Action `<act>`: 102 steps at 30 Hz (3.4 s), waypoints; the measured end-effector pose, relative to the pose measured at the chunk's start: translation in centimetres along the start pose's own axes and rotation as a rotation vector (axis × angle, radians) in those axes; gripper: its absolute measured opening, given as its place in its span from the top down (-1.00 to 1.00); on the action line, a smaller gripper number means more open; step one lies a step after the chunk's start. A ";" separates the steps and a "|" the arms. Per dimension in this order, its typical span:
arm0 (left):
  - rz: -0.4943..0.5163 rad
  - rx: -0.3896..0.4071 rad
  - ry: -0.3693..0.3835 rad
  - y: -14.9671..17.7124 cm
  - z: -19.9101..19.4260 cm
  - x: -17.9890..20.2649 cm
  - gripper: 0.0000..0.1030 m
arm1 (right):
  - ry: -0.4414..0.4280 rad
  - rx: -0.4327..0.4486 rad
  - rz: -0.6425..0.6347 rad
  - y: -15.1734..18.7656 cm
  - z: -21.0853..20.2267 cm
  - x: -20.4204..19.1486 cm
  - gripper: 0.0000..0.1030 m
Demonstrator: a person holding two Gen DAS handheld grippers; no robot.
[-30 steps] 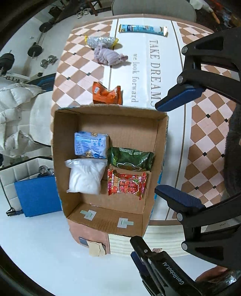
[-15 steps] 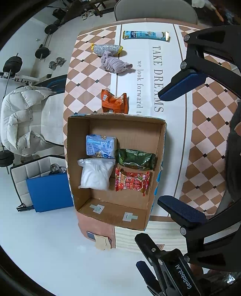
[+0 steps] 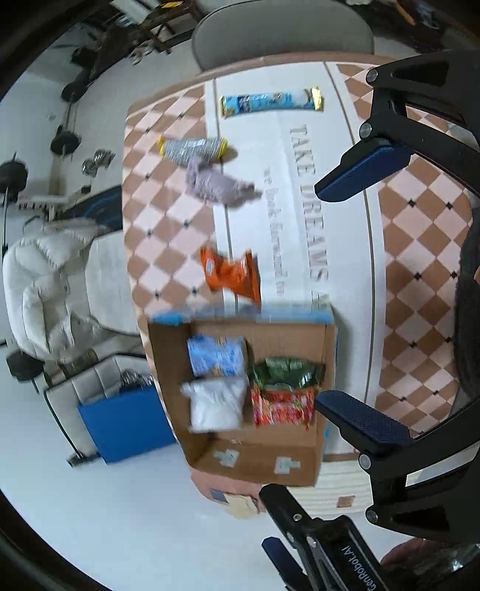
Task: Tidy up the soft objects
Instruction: 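Lift both grippers out of the box toward the remaining items, then grasp the orange snack bag with the left gripper while the right gripper grasps the lavender cloth, then place the orange bag and lavender cloth into the box and release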
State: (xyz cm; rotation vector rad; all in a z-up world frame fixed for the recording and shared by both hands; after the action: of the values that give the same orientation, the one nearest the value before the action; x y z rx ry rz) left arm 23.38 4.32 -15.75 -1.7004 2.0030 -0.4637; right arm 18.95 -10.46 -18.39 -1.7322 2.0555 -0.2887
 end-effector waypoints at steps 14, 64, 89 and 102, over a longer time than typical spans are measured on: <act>0.488 -0.306 0.103 -4.6 16.3 18.6 -0.91 | 0.209 -0.077 0.276 -0.7 5.0 23.6 -1.00; 0.125 -0.524 0.255 -2.8 21.9 15.7 0.04 | -0.097 -0.258 0.358 -5.3 20.6 17.2 0.31; 0.035 -0.383 -0.017 1.1 15.0 -12.0 0.04 | -0.267 -0.274 -0.079 -1.1 13.8 -10.5 0.31; 0.060 -0.593 -0.028 9.5 22.3 -14.9 -0.01 | -0.132 -0.383 -0.107 3.0 19.1 -12.3 0.30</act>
State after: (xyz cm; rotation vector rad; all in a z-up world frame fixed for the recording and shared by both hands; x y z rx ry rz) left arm 29.66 21.66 -37.43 -1.9444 2.3083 0.2042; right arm 26.51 4.30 -34.21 -2.0244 2.0210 0.1974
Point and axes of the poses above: each gripper's, at about its wrist camera, not at the fingertips, and z roughly the way its jaws point, x to its right, y to its underside, the point moved 3 cm from there along z, roughly the way its jaws point, and after that the axes turned 14 degrees about x, right-handed, at the moved point
